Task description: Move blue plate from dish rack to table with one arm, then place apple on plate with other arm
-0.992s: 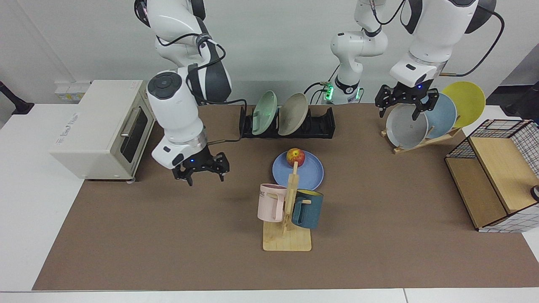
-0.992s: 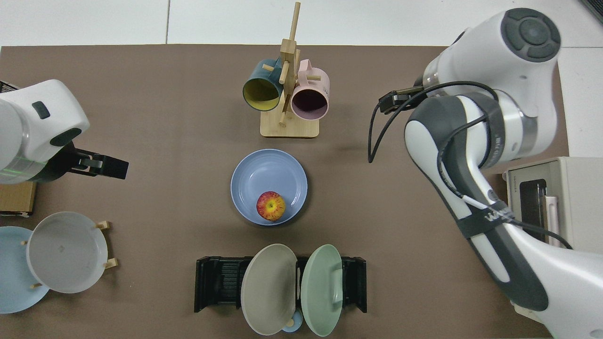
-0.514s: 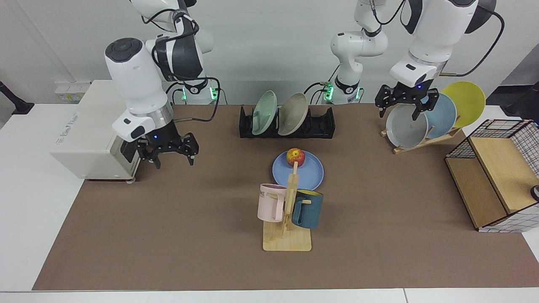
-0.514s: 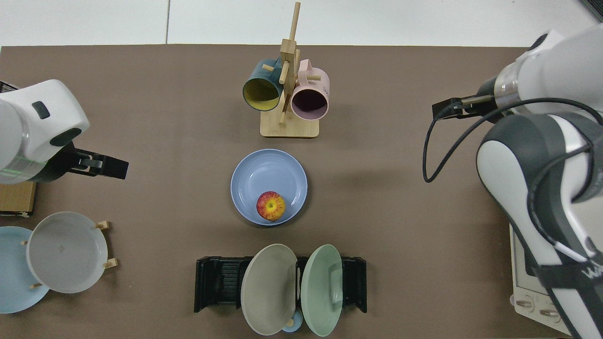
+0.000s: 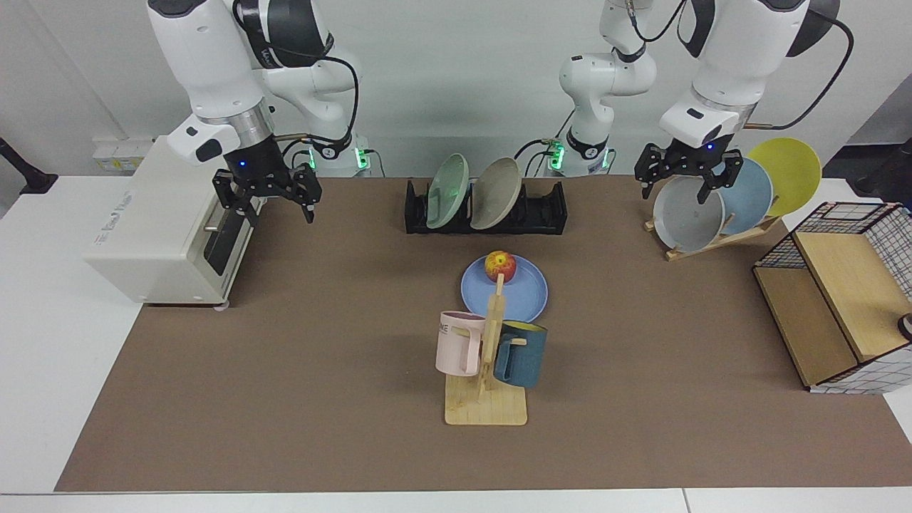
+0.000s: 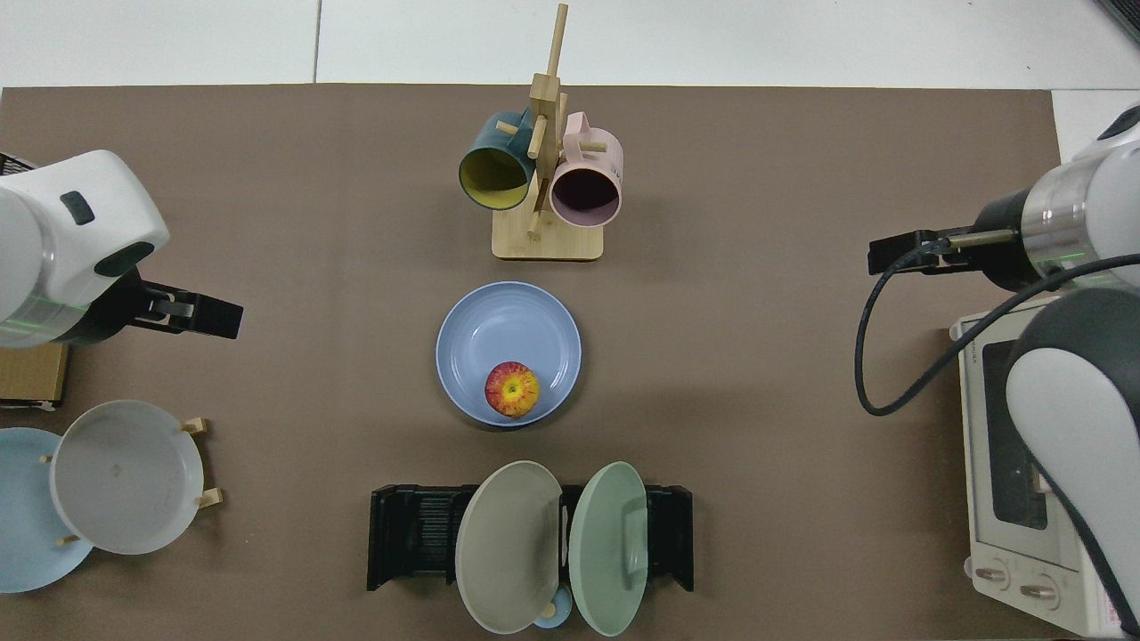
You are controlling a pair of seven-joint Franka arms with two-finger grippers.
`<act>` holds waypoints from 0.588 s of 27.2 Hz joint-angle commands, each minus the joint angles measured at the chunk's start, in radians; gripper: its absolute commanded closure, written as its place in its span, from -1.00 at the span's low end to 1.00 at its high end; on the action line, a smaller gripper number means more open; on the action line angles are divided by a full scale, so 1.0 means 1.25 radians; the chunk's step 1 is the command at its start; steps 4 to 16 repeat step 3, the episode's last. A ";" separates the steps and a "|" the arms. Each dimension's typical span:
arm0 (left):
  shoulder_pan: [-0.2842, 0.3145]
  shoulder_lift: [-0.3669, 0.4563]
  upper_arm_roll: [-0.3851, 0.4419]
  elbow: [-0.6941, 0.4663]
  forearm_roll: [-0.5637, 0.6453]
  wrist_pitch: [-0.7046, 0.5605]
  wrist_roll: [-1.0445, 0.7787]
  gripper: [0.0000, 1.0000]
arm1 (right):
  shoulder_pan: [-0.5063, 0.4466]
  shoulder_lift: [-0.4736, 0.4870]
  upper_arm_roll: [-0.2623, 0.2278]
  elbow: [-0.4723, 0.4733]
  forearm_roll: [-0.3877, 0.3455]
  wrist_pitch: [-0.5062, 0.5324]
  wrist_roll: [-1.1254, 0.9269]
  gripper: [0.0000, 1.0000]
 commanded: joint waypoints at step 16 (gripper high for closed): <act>0.000 -0.004 0.003 0.009 0.002 -0.017 0.008 -1.00 | -0.014 -0.006 0.014 -0.018 -0.011 -0.006 0.022 -1.00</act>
